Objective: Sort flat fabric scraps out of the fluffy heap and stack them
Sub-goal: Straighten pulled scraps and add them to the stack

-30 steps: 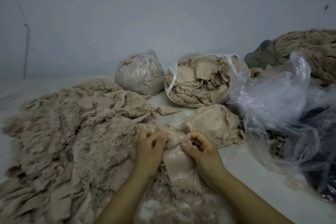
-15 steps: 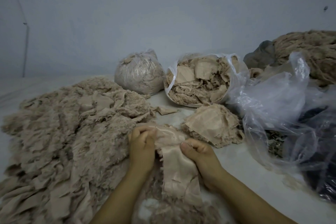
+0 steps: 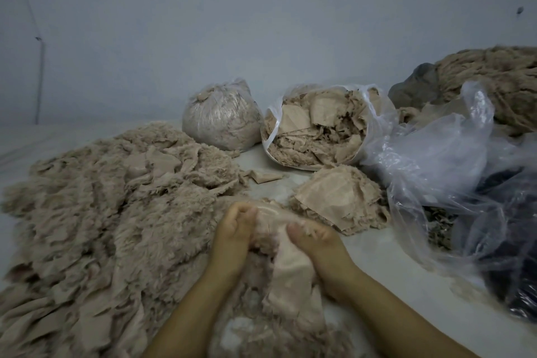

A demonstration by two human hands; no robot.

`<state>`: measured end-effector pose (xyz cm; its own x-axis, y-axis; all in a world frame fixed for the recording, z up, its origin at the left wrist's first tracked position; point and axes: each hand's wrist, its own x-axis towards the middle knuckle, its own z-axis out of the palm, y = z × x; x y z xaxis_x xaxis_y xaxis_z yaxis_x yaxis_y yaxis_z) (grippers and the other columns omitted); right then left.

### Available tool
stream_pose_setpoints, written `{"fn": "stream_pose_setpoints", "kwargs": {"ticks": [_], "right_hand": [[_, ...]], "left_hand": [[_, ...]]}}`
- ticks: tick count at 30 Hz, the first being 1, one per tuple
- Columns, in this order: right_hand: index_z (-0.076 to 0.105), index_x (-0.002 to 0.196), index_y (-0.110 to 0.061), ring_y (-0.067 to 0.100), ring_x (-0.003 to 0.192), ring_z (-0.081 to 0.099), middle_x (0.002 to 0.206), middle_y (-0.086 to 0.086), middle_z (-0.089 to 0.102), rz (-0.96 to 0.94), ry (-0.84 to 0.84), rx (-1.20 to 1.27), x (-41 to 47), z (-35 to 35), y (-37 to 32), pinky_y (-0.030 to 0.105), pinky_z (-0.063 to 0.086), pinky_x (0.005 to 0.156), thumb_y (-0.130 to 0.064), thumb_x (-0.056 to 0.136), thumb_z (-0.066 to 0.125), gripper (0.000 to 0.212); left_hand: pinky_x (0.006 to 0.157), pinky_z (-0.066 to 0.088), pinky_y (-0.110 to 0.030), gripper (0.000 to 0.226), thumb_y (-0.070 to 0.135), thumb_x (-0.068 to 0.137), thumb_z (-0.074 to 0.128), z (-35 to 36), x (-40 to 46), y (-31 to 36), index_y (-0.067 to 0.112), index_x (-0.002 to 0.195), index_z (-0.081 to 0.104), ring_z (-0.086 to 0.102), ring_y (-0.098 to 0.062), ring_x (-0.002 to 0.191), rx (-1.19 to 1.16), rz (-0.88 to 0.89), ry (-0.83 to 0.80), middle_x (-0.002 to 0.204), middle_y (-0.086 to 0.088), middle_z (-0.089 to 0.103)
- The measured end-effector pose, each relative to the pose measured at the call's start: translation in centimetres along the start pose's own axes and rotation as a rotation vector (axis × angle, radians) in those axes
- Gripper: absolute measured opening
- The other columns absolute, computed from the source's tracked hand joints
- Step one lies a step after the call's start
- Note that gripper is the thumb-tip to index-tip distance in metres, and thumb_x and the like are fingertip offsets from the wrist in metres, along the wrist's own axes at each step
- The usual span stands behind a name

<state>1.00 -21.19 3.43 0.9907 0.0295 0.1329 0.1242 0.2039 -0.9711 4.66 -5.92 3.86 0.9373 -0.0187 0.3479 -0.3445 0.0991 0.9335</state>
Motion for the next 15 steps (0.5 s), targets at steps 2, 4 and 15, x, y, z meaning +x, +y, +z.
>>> {"fn": "stream_pose_setpoints", "kwargs": {"ticks": [2,4,15], "right_hand": [[0.071,0.086,-0.002,0.026,0.074,0.067,0.082,0.016,0.07,0.02,0.08,0.238,0.3,-0.7,-0.4,0.031,0.056,0.066,-0.027,0.079,0.065,0.027],[0.073,0.082,-0.011,0.027,0.079,0.069,0.086,0.016,0.071,0.018,0.106,0.285,0.5,-1.1,-0.6,0.036,0.057,0.072,-0.024,0.082,0.065,0.015],[0.064,0.082,-0.012,0.021,0.071,0.058,0.08,0.009,0.062,0.119,0.086,0.18,0.7,-1.5,0.0,0.034,0.047,0.064,-0.023,0.083,0.067,0.011]], "left_hand": [[0.044,0.034,-0.016,0.022,0.022,0.097,0.046,-0.8,0.4,0.0,0.012,0.079,0.053,0.038,-0.002,0.043,-0.029,-0.034,0.126,0.044,0.01,0.045],[0.05,0.041,-0.014,0.03,0.039,0.094,0.051,-0.7,0.0,0.2,0.013,0.081,0.059,0.048,-0.004,0.05,0.008,-0.043,0.004,0.051,0.01,0.053],[0.07,0.051,-0.028,0.006,0.005,0.085,0.062,0.3,-0.5,0.6,0.007,0.082,0.068,0.064,-0.02,0.077,-0.089,-0.127,-0.075,0.082,-0.011,0.069]]}}
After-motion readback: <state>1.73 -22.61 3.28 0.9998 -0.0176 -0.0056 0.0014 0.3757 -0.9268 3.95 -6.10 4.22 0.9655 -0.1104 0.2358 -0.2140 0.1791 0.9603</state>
